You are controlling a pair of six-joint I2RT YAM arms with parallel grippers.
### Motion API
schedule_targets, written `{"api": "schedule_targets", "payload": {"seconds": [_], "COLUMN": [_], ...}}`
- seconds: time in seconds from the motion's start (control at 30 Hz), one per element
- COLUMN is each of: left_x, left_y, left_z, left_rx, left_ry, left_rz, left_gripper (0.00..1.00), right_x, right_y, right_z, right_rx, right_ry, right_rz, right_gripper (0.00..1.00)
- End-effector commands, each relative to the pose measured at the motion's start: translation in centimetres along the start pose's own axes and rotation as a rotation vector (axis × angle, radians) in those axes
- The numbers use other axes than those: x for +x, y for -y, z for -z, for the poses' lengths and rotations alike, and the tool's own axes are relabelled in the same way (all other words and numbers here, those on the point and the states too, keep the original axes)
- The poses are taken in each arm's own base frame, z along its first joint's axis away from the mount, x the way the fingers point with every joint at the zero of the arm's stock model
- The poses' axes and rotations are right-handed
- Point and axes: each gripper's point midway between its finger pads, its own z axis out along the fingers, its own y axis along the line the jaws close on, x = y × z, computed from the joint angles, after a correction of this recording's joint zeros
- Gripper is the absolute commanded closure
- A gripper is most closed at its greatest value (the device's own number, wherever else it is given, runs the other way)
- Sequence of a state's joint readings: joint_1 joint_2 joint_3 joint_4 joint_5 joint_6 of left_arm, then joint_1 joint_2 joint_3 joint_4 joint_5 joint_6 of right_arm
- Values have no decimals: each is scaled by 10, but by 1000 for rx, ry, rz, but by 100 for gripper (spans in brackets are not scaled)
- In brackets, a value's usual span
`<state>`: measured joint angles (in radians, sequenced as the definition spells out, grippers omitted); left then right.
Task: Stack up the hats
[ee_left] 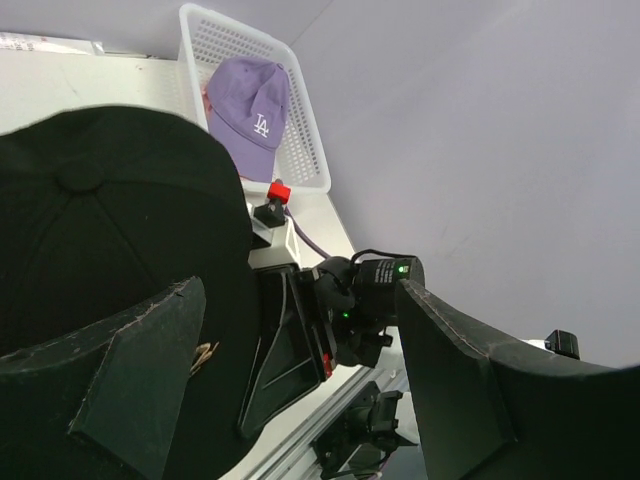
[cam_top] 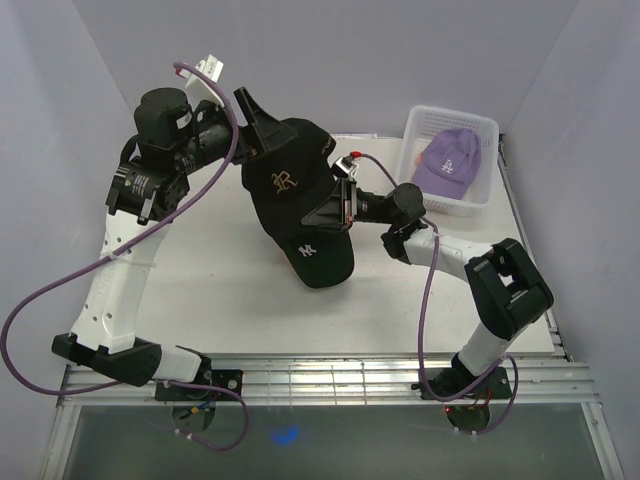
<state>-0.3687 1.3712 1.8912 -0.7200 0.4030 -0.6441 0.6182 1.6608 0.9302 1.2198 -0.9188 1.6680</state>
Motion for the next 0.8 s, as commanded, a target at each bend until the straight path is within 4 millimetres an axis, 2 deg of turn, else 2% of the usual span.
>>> {"api": "schedule_targets", "payload": {"seconds": [0.0, 0.07, 0.1, 0.17, 0.2, 0.37, 0.57, 0.77], "left_x": [0, -1, -1, -1, 0, 2, 3, 13], "left_y": [0, 1, 1, 0, 0, -1, -2, -15], "left_z": [2, 3, 3, 3, 3, -1, 0, -8], "left_rx": [-3, -2, -2, -5, -6, 4, -2, -27], "left_ry": [4, 8, 8, 9, 7, -2, -3, -32], "left_rz": [-9, -10, -11, -14, -13, -2, -5, 7], "left_gripper": [13, 13, 13, 13, 13, 13, 13, 13], "right_x": [-16, -16, -11, -3, 4, 22, 38, 51], "right_y": [-22, -19, -10, -9, 0, 15, 15, 22], "right_z": [-7, -6, -2, 4, 10, 21, 31, 40], "right_rx": [-37, -22, -6, -10, 4, 16, 5, 9], "right_ry": [-5, 7, 14, 30, 35, 19, 6, 0], "right_rz": [82, 56, 29, 20, -23, -68, -56, -63], "right_gripper": [92, 92, 92, 92, 92, 92, 92, 92]}}
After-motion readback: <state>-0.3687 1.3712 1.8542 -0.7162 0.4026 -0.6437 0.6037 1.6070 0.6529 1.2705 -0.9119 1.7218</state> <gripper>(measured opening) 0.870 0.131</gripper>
